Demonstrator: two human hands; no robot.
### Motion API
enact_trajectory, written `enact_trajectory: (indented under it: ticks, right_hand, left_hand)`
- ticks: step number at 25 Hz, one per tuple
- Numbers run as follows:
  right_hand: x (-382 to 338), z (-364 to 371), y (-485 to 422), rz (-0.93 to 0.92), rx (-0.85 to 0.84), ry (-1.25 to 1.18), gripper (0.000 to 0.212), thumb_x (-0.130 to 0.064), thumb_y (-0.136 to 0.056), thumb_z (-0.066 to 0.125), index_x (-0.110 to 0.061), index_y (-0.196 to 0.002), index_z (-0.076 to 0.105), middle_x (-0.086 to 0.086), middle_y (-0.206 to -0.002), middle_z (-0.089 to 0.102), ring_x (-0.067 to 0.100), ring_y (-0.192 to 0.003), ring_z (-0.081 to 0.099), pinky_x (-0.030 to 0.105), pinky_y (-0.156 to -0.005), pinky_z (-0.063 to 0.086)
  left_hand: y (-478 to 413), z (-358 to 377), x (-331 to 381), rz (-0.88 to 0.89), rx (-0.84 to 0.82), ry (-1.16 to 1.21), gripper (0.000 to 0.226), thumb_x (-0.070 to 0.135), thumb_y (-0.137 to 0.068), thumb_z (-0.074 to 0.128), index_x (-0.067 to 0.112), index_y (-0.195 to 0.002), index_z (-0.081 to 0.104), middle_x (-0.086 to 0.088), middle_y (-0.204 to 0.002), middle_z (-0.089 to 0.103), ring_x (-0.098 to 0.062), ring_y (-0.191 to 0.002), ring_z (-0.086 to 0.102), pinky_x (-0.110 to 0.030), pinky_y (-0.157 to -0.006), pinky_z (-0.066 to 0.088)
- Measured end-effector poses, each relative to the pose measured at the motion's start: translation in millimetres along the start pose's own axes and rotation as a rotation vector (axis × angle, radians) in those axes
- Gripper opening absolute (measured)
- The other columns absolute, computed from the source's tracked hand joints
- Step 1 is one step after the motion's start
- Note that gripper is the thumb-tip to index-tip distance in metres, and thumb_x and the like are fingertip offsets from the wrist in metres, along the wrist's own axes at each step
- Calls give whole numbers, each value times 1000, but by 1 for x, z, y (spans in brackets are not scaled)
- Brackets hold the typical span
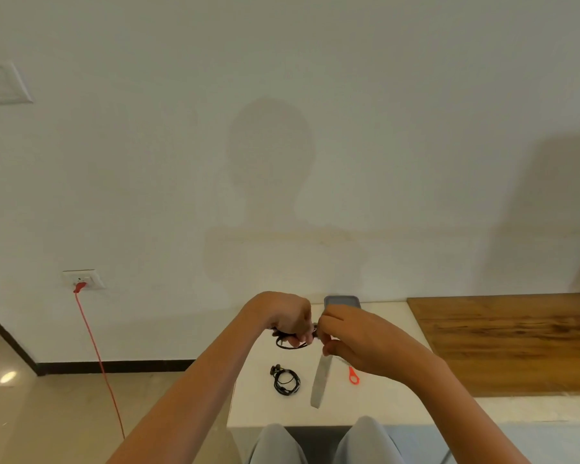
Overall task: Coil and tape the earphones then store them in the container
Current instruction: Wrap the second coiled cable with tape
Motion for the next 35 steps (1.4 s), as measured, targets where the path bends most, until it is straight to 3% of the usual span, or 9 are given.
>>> enact_trajectory:
  ticks: [5,8,12,16,20,25,28,32,35]
  right_hand:
    - [6,-7,0,-4,65,-38,14,-24,-97,49,-13,-101,56,-1,-107,53,8,-85,40,21,-79,41]
    - [10,-15,0,-6,108,-83,10,-18,-97,48,-11,-93,54,-3,-94,48,6,-74,38,18,-69,35]
    - [15,-19,1,32,149,-135,9,-19,-95,49,-17,-88,54,-3,-91,54,12,-77,49,29,-72,45]
    - [17,-18,-1,37,177,-151,6,-20,-93,51,-22,-87,52,-11,-87,52,5,-75,47,26,-70,45]
    - [18,-19,-3,48,174,-218,6,-21,-93,54,-17,-91,56,-13,-86,52,-3,-77,47,14,-68,37]
    - [22,-16,-7,52,135,-321,4,-23,-93,57,-19,-91,56,-23,-80,55,-7,-78,53,13,-67,40]
    - [23,-18,-7,46,136,-370,5,-22,-93,58,-17,-92,58,-20,-80,59,-10,-80,56,10,-68,44]
    - [27,-22,-8,91,205,-496,4,-18,-91,61,-17,-88,59,-13,-80,64,-4,-78,59,10,-68,45]
    - [37,-24,-11,160,244,-610,5,-18,-87,66,-15,-84,63,-7,-76,69,2,-73,64,14,-67,49]
  left_hand:
    - [18,-7,8,194,223,406,26,9,-95,44,13,-78,64,5,-70,61,-6,-65,59,-24,-74,46]
    - [32,1,16,276,208,399,30,9,-94,43,20,-71,60,15,-60,55,-4,-61,46,-19,-63,37]
    - [40,10,16,272,140,471,40,13,-93,47,35,-63,62,23,-52,51,1,-60,45,-13,-64,35]
    - [43,15,19,361,148,503,17,12,-89,62,24,-77,67,24,-56,60,8,-58,56,-4,-61,40]
    - [40,13,11,380,243,575,20,19,-87,69,5,-100,72,-7,-97,75,-12,-94,71,-24,-90,54]
    - [41,10,7,337,271,519,16,21,-84,71,8,-94,73,-4,-86,75,-12,-84,72,-29,-87,57]
    - [44,4,6,291,329,425,9,24,-84,70,16,-85,74,6,-70,69,-1,-65,62,-19,-66,48]
    - [42,-2,5,232,415,257,19,25,-84,66,8,-91,72,-19,-84,68,-17,-66,54,-30,-61,39]
    - [44,-4,8,241,464,196,18,20,-87,64,8,-100,71,-11,-87,71,-25,-74,65,-38,-65,49]
Point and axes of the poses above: each hand's wrist, its own y-axis away from the middle knuckle, its own z-axis out of the palm, x = y × z, the point moved 8 cm from there along -y, towards the middle knuckle
